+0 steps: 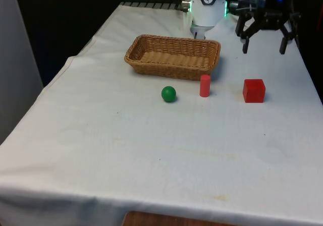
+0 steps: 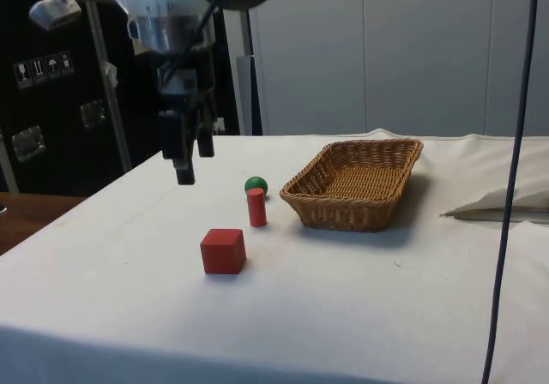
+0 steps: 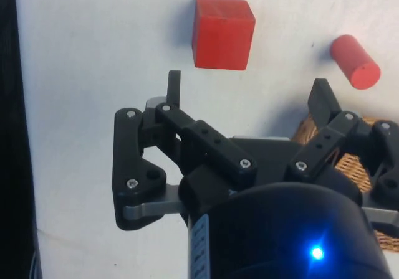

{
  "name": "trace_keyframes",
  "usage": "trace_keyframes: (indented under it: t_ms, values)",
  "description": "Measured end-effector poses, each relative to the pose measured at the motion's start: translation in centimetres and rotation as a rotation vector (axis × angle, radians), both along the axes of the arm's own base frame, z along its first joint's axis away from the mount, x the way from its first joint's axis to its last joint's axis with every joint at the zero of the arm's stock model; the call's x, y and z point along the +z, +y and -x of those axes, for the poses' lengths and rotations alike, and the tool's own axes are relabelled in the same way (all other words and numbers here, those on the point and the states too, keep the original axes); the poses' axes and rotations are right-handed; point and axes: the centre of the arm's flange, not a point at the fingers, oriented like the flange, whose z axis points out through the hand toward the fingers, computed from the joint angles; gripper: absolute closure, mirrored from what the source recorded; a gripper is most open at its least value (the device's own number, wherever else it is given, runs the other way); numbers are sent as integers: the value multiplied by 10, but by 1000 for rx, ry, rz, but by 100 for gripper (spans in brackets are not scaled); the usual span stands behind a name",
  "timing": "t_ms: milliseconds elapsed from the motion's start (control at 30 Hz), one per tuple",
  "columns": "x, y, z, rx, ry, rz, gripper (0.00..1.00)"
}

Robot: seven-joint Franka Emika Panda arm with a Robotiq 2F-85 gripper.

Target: Pick up the object to the left of the cylinder and place it into the basket.

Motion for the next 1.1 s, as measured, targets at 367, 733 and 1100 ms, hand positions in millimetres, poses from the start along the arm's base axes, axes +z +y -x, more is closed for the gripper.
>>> trace_keyframes:
  t_ms: [367, 733, 1100]
  values:
    - [-25, 5, 6, 14, 13, 9, 0]
    - [-53, 7, 9, 20, -7, 11, 0]
    - [-82, 8, 15, 25, -40, 7, 0]
